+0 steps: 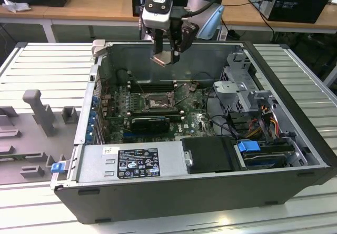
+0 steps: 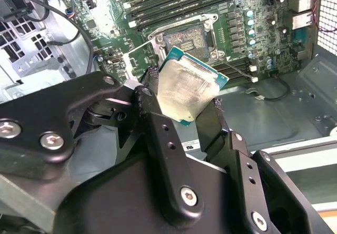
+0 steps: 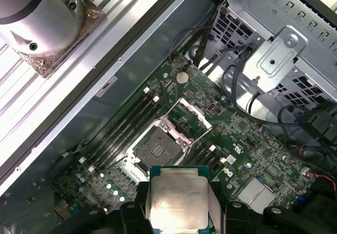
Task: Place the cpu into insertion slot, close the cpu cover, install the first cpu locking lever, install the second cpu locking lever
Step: 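Place the cpu into insertion slot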
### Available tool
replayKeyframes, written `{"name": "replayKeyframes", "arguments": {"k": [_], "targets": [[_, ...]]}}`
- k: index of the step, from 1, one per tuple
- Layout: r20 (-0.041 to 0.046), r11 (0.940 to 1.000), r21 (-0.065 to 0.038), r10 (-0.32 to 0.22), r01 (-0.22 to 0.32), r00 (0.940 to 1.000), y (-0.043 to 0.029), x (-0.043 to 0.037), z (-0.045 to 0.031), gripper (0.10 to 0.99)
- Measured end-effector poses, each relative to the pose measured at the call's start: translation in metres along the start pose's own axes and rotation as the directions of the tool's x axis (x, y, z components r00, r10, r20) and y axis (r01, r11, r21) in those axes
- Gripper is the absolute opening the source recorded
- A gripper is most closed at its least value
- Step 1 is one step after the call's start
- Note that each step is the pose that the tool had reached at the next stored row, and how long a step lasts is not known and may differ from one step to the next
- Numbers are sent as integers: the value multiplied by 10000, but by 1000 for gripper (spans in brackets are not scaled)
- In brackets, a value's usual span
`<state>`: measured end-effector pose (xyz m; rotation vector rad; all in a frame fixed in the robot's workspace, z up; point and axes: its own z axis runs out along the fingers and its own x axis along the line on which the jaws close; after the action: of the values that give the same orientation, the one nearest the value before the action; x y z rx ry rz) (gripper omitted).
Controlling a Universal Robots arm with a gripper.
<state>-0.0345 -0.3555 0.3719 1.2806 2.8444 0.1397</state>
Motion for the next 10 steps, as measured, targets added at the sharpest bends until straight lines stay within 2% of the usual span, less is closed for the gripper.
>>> {"name": "replayKeyframes", "arguments": {"k": [10], "targets": [[36,9992,-9,395,-395,9992,0,0,0,529]]}}
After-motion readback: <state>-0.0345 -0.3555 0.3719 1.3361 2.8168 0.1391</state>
